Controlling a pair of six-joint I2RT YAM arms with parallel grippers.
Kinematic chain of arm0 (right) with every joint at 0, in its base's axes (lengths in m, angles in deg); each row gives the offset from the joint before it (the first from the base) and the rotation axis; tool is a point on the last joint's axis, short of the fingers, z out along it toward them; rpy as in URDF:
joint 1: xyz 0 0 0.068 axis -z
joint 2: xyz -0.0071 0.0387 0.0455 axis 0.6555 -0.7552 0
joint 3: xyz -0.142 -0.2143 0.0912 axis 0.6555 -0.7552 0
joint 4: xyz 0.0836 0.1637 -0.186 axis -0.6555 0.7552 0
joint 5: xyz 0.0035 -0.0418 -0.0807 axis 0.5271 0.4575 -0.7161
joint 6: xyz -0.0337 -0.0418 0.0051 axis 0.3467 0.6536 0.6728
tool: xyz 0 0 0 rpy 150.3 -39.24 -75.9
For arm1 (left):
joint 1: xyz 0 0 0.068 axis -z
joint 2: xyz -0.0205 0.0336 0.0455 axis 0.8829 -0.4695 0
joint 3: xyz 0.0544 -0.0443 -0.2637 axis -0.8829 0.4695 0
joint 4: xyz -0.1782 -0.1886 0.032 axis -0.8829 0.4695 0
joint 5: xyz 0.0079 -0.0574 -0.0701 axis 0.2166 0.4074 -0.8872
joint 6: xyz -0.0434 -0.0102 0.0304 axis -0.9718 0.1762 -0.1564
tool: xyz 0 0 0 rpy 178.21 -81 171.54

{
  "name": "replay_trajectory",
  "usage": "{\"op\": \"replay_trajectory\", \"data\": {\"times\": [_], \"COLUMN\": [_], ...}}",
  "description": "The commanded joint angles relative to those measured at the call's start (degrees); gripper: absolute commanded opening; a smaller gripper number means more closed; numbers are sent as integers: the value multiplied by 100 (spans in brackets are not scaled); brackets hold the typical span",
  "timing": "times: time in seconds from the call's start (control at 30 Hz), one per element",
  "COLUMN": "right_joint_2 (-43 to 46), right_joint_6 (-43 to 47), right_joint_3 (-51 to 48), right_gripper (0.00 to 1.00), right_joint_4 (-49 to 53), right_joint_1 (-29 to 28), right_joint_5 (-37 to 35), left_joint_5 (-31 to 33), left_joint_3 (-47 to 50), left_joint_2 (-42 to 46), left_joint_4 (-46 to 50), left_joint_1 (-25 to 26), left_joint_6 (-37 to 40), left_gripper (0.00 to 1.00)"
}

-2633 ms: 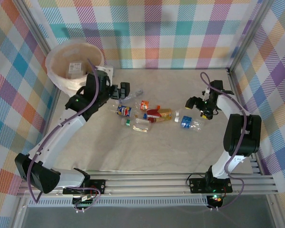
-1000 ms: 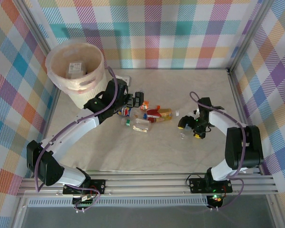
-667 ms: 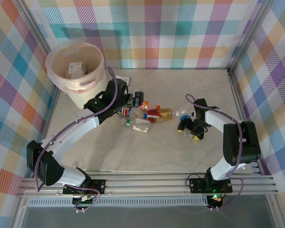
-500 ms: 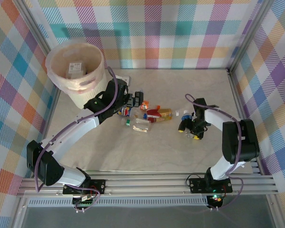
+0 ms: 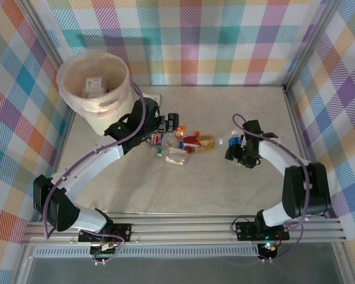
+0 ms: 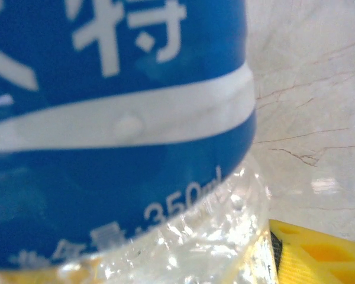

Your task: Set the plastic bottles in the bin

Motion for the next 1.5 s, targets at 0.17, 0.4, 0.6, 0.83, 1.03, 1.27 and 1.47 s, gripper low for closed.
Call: {"op": "replay_trajectory", "data": {"times": [0.17, 0.4, 0.6, 0.83, 1.03, 1.27, 1.47], "right_joint_2": [1691, 2390, 2382, 2132, 1966, 1789, 1725], "right_joint_6": [350, 268, 167, 201, 236, 308, 377], "right_joint_3": [-279, -339, -255, -32, 141, 366, 456], "right_gripper": [54, 54, 54, 54, 55, 55, 55], "right_joint_4": [-683, -1565, -2196, -2328, -2377, -2342, -2322], "right_joint_1": [-340, -765, -1020, -1380, -1626, -1821, -1979], "right_joint_5": [674, 1343, 1880, 1887, 1866, 1832, 1810], "left_joint_5": [-632, -2135, -3214, -3823, -3972, -4034, -3923], "left_joint_3": [289, 396, 432, 184, -110, -351, -409], "left_joint_2": [300, 157, -87, -391, -647, -863, -874], "left_joint_4": [-886, -1789, -2722, -3312, -3184, -2989, -2898], "left_joint_1": [86, 84, 93, 144, 204, 242, 242], "left_joint_6": [-453, -896, -1436, -1776, -1699, -1586, -1514], "left_gripper": [100, 100, 98, 87, 78, 68, 61]}}
